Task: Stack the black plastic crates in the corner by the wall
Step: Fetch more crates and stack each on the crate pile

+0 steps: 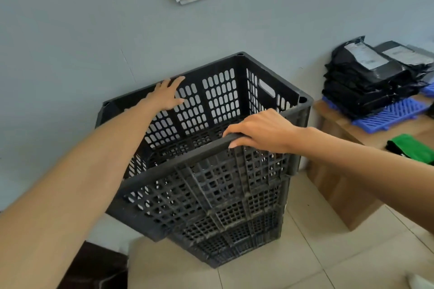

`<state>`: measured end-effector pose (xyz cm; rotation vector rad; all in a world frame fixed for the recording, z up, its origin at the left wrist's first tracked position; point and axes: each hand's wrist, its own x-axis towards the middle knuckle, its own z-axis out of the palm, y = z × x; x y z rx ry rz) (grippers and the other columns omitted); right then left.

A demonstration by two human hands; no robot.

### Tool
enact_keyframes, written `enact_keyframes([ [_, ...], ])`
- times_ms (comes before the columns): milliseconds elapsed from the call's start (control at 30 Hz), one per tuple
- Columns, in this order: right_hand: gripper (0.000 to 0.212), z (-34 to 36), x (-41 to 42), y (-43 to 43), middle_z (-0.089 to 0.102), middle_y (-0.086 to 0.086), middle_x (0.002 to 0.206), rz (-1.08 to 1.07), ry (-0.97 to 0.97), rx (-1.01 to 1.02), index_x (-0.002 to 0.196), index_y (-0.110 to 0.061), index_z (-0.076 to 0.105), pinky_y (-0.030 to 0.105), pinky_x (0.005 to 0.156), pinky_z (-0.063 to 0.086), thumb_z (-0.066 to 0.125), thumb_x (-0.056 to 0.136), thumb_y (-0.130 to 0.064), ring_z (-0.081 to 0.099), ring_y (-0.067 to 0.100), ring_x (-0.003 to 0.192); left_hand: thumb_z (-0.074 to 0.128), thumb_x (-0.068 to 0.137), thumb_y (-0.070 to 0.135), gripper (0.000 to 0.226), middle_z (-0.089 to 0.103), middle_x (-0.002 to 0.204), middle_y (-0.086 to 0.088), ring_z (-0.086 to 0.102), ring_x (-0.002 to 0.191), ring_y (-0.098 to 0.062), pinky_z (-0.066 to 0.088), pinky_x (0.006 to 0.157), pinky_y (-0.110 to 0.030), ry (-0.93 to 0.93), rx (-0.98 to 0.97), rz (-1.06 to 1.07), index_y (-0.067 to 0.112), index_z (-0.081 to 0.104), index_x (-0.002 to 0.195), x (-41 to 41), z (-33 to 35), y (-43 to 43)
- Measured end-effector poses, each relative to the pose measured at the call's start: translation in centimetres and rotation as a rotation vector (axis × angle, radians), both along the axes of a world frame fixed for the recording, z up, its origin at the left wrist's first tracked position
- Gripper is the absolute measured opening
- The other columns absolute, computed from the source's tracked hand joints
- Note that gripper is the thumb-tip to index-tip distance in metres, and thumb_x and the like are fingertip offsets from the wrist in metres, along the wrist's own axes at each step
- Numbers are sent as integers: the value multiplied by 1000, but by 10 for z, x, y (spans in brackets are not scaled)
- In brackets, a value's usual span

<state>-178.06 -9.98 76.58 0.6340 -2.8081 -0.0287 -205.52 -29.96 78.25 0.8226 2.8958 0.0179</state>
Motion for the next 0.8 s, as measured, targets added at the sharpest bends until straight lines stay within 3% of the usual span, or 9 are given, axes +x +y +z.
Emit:
enact_keyframes([
  [100,59,-4,-3,1,67,-15,100,9,26,-6,125,-37,50,23,53,34,17,89,-70,66,10,80,50,97,43,70,16,161,-11,20,146,-34,27,113,-57,-1,-7,-72,37,10,154,27,6,-14],
  [167,57,-5,-1,0,64,-16,100,-5,25,-25,121,-34,51,24,57,36,19,90,-68,64,9,84,47,99,40,55,36,152,-11,39,136,-31,37,107,-48,7,55,-118,27,30,150,56,12,-20],
  [233,52,-6,2,-2,63,-15,100,-28,44,-35,119,-32,51,25,59,40,24,92,-66,63,9,86,44,100,38,41,54,137,-6,52,122,-23,43,100,-39,10,167,-160,20,50,137,91,18,-25],
  [333,46,-4,8,-4,63,-12,101,-48,39,-45,119,-29,50,33,69,52,37,91,-64,63,13,90,40,100,46,38,65,116,1,60,104,-16,48,91,-37,1,256,-220,22,63,118,148,18,-35],
  [433,43,1,13,-2,63,-10,105,-58,-13,-30,121,-28,47,37,72,53,52,90,-57,63,15,93,28,97,61,48,66,96,8,62,87,-12,50,80,-38,-65,242,-263,28,62,106,199,9,-48],
  [500,41,1,14,-1,65,-10,104,-72,-6,-9,119,-28,47,34,68,49,58,88,-53,64,17,91,24,94,68,55,66,89,8,62,80,-13,52,73,-38,5,154,-252,30,56,117,221,-1,-55],
  [567,40,-1,15,-3,66,-8,100,-81,27,0,118,-28,48,34,67,46,59,88,-51,65,20,88,25,96,64,53,68,85,3,64,74,-19,54,66,-40,201,103,-228,25,52,118,233,-10,-58],
  [633,36,-3,15,-5,66,-9,96,-77,44,-16,114,-27,49,35,67,47,60,87,-49,65,20,87,29,98,57,41,66,78,3,64,70,-20,53,61,-40,335,129,-199,22,51,102,238,-14,-57],
  [800,31,-1,5,2,66,-9,92,-60,47,-4,107,-26,50,33,60,40,61,87,-47,65,22,84,40,100,49,38,62,70,2,63,67,-24,39,53,-30,431,130,-140,14,54,97,240,-12,-48],
])
